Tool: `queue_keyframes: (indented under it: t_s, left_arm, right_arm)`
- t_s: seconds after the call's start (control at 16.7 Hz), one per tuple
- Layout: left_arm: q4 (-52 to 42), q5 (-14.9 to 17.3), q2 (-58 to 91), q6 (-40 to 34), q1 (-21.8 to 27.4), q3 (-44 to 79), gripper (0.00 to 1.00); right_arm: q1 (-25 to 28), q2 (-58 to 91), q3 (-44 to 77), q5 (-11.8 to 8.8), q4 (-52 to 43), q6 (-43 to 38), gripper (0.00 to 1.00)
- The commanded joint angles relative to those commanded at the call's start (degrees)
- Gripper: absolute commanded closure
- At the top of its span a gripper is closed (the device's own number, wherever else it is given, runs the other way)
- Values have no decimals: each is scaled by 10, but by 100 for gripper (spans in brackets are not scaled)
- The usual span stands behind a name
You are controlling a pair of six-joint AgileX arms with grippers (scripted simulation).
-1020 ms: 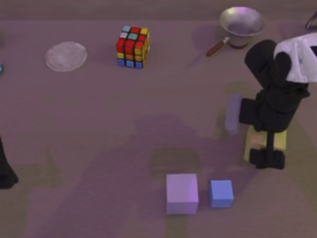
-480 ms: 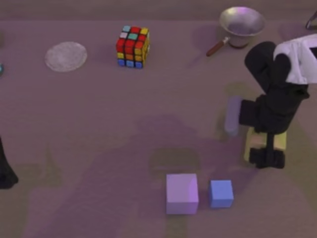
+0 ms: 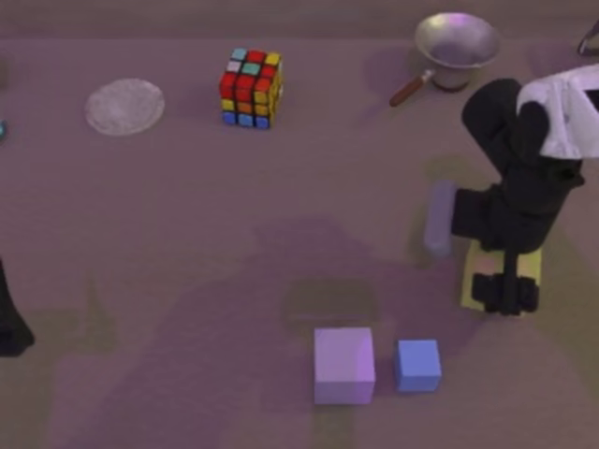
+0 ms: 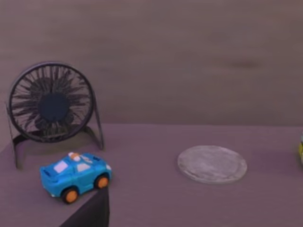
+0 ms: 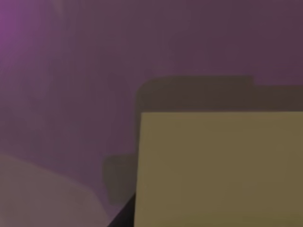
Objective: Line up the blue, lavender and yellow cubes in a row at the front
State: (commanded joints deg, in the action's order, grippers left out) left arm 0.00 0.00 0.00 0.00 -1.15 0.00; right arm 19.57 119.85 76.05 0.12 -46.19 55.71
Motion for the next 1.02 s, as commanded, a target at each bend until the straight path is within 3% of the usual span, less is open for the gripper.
queue_keyframes:
  t_s: [0.6,1.02]
  left_arm:
    - [0,0,0,0,0,0,0]
    - [0,0,0,0,0,0,0]
  right_arm:
    - [0,-7,2,-1,-7,-2,100]
    - [4,-55,75,-1,-134,0,100]
